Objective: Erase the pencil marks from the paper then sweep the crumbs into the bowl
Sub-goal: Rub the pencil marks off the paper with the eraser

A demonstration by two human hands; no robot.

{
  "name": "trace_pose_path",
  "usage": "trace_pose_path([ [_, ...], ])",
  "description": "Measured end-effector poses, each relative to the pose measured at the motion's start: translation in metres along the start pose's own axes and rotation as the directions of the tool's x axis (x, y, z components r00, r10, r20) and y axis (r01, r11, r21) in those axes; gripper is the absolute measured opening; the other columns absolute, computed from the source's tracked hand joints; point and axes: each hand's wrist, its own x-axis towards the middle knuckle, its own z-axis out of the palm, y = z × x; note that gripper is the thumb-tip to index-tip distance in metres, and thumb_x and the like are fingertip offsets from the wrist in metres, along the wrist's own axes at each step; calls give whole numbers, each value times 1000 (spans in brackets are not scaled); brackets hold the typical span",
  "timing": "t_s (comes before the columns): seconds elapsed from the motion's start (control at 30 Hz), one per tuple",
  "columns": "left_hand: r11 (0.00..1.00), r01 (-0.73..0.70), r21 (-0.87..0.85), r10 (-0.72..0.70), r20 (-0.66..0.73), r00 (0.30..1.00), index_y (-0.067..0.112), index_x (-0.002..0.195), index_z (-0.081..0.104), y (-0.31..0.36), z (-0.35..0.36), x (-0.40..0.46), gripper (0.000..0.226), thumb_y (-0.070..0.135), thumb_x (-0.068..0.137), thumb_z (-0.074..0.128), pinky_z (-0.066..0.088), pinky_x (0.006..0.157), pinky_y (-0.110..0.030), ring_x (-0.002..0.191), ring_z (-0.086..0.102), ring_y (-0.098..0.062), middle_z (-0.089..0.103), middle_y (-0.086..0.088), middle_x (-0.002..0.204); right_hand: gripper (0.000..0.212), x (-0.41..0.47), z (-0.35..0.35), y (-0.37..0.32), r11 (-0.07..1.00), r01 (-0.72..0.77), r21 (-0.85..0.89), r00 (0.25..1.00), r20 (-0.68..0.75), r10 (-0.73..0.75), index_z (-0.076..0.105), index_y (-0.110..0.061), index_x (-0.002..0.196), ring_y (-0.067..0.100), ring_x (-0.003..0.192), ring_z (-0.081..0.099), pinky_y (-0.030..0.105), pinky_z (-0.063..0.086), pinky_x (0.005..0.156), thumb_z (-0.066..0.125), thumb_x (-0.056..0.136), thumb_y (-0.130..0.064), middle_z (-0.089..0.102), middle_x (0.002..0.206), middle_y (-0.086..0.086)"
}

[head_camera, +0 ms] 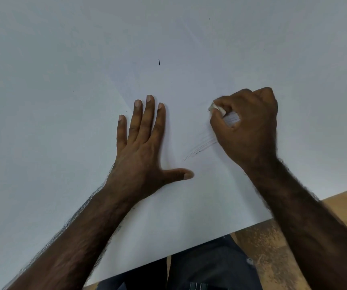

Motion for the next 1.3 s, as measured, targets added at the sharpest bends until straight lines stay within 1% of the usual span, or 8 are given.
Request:
trace_pose_path([
  [0.3,995,-95,-43,92,-57,994,23,175,6,1,0,-12,110,87,94,44,-5,133,-65,167,-21,-31,-16,-9,181,16,-8,6,1,998,-27,55,998,-47,29,80,-10,102,32,90,66,41,43,91,73,99,-24,79,99,3],
  [0.43,997,-75,-15,75,-11,997,28,175,1,4,1,-15,118,93,86,45,-11,133,-60,166,-24,-26,-20,-5,181,17,-12,3,3,998,-21,56,1000,-2,21,80,-10,104,33,92,67,42,45,93,72,101,-25,79,101,4],
  [0.57,998,-61,-27,61,-7,998,30,174,-1,2,1,-14,122,95,84,48,-13,133,-56,166,-24,-23,-20,-1,181,14,-42,2,-14,992,115,58,984,133,-122,80,-14,102,36,92,67,55,48,88,72,96,-24,78,97,4],
  [0.7,997,-81,19,81,-7,997,27,175,0,1,3,-14,121,94,83,42,-5,134,-62,167,-19,-27,-17,-4,182,19,-86,6,-35,961,252,110,920,281,-273,80,-14,105,26,95,65,45,49,85,74,92,-26,77,98,2],
  [0.8,997,-71,16,71,7,997,29,174,-3,1,3,-13,131,101,76,46,-13,133,-56,166,-22,-25,-19,-3,181,19,-70,5,-23,966,258,22,945,202,-257,81,-13,105,29,92,65,42,45,84,73,94,-26,78,98,3],
  [0.93,998,-68,4,68,13,998,30,174,-6,1,1,-11,136,104,72,45,-23,130,-43,166,-26,-24,-22,-2,181,15,-45,1,-10,993,108,-55,992,66,-104,81,-13,101,32,90,67,44,44,84,73,97,-24,79,95,2],
  [1.13,997,-71,33,70,16,997,28,174,-5,0,2,-13,129,99,77,41,-7,133,-62,167,-22,-26,-21,-4,181,21,-90,5,-32,968,233,96,922,296,-251,79,-15,106,25,96,63,44,46,86,73,93,-30,77,99,1],
  [1.3,998,-62,7,62,40,997,31,173,-12,1,1,-11,141,104,69,51,-15,132,-56,164,-30,-22,-28,0,179,11,-54,0,-8,994,101,-43,994,56,-98,81,-15,99,32,88,64,47,44,81,75,93,-23,78,93,1],
])
